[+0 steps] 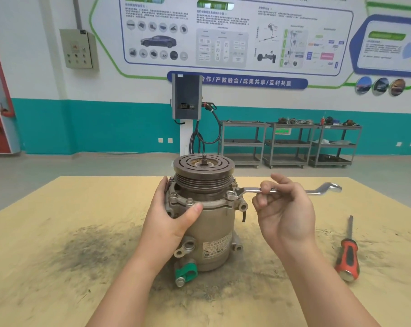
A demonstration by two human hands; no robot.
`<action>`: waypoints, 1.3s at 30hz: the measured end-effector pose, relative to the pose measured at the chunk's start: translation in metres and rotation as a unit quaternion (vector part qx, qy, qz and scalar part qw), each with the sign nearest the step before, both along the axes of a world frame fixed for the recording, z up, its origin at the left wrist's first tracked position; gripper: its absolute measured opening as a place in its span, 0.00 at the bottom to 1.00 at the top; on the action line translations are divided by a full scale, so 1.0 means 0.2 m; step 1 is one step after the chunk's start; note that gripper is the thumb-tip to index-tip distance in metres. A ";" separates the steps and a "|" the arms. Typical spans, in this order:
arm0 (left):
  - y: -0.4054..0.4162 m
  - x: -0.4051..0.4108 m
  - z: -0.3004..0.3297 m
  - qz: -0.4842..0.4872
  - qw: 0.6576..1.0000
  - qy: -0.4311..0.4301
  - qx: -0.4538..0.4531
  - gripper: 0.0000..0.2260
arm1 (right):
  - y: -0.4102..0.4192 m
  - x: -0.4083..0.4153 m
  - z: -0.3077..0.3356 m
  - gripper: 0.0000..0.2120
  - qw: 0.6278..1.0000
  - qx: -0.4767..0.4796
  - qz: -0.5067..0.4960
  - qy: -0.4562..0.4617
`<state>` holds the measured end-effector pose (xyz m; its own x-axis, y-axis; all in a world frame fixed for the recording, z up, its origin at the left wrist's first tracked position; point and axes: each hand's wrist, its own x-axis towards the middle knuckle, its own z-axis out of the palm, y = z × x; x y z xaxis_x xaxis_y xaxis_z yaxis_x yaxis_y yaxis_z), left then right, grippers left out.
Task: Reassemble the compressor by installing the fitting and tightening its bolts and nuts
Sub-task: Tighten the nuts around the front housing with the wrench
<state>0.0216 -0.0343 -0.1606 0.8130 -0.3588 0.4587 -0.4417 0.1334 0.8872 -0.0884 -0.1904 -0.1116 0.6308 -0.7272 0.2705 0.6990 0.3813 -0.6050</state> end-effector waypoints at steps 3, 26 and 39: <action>0.00 0.01 0.00 0.004 1.000 -0.003 0.005 0.47 | 0.07 -0.02 -0.04 0.09 0.992 -0.070 -0.097 -0.041; -0.01 0.00 0.00 -0.003 1.000 0.011 -0.016 0.48 | 0.08 -0.05 0.00 0.15 0.992 -0.094 -0.070 -0.037; -0.01 0.00 0.00 -0.011 1.000 0.001 -0.023 0.48 | 0.00 -0.04 0.00 0.14 0.999 -0.023 0.030 -0.038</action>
<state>0.0217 -0.0355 -0.1607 0.8059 -0.3547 0.4740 -0.4367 0.1845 0.8805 -0.0967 -0.1908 -0.1112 0.6487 -0.6750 0.3515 0.7205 0.3961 -0.5692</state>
